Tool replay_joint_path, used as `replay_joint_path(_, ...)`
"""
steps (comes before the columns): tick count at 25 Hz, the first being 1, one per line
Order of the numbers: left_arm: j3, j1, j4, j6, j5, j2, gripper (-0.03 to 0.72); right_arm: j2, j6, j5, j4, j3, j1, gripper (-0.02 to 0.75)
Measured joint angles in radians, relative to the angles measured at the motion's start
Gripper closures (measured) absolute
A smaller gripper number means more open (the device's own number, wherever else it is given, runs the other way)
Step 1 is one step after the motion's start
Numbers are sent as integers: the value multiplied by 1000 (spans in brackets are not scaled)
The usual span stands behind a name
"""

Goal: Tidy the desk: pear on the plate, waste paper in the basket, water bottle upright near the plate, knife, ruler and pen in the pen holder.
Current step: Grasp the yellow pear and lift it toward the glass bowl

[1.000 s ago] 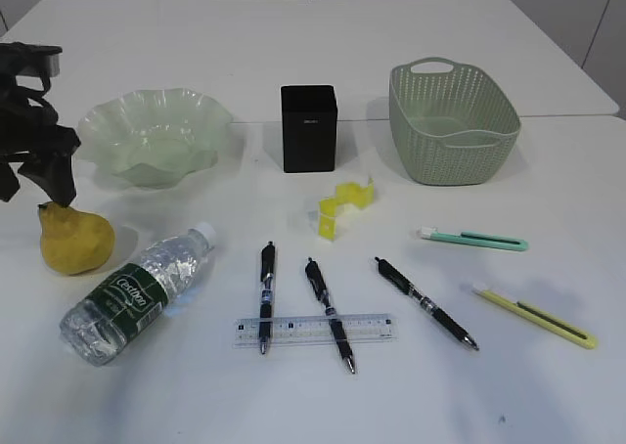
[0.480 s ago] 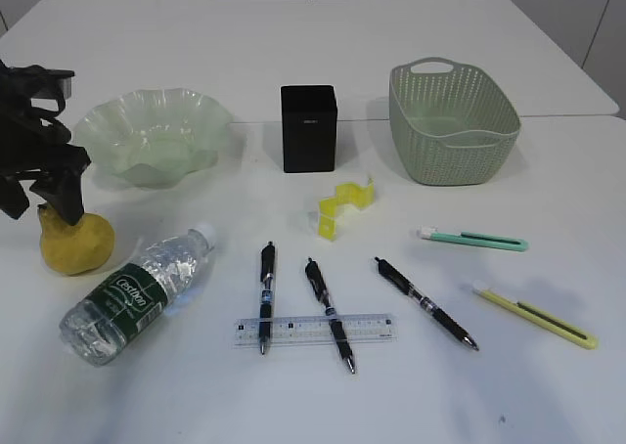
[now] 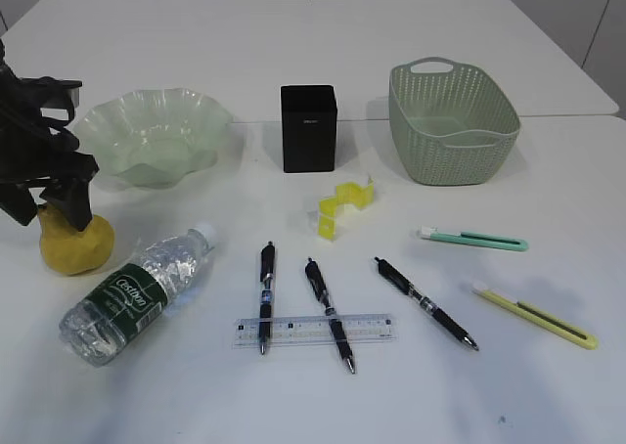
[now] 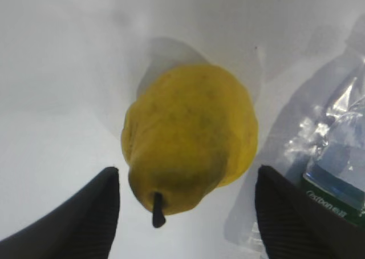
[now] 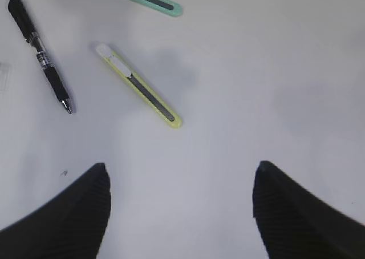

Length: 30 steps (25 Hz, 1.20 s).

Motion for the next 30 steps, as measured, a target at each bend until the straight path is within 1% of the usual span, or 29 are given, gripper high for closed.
replay_joint_path(7,-2,0,-5,0,-21,0,161,0,1,-14,0,0,0,162)
replay_joint_path(14,-30,0,-46,2,-25,3,161,0,1,-16,0,0,0,162)
replay_joint_path(30,-34,0,-44,3,29,59,161,0,6,-17,0,0,0,162)
